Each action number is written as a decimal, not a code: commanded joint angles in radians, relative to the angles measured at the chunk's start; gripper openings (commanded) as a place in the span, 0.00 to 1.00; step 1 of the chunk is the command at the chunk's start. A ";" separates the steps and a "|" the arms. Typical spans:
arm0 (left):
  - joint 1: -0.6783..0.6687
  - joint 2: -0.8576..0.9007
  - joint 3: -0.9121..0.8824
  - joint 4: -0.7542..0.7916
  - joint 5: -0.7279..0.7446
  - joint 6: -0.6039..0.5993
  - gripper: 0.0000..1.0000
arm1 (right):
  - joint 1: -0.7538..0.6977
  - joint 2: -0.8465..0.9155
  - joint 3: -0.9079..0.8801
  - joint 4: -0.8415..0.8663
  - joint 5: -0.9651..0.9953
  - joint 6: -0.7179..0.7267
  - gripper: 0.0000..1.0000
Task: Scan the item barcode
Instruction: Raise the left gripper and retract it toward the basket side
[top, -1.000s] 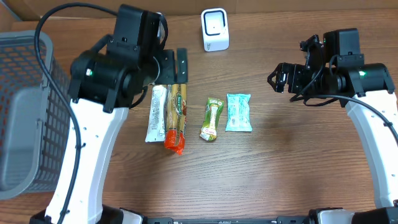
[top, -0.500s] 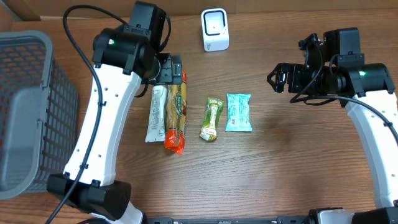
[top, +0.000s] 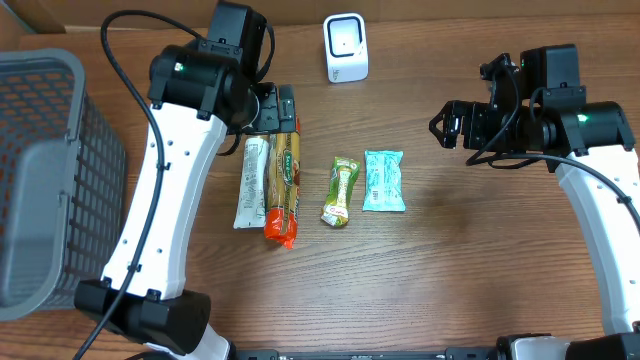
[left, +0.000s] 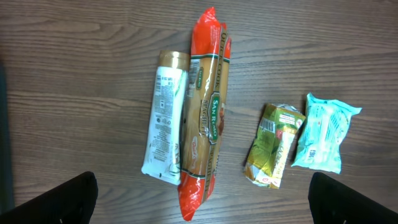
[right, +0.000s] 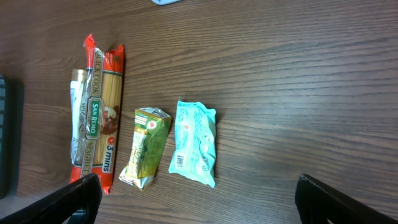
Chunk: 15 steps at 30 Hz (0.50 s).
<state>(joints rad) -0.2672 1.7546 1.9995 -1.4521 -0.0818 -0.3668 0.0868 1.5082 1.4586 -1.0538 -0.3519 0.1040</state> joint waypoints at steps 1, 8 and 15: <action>0.008 -0.074 0.000 -0.003 0.015 0.009 1.00 | 0.006 -0.007 0.027 0.008 -0.008 -0.008 1.00; 0.008 -0.214 0.000 -0.011 -0.090 0.031 0.98 | 0.006 -0.007 0.027 0.008 -0.008 -0.008 1.00; 0.027 -0.301 -0.002 -0.010 -0.050 0.155 0.98 | 0.006 -0.007 0.027 0.008 -0.009 -0.008 1.00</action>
<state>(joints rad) -0.2504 1.4658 1.9976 -1.4609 -0.1574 -0.3080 0.0868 1.5082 1.4586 -1.0512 -0.3519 0.1036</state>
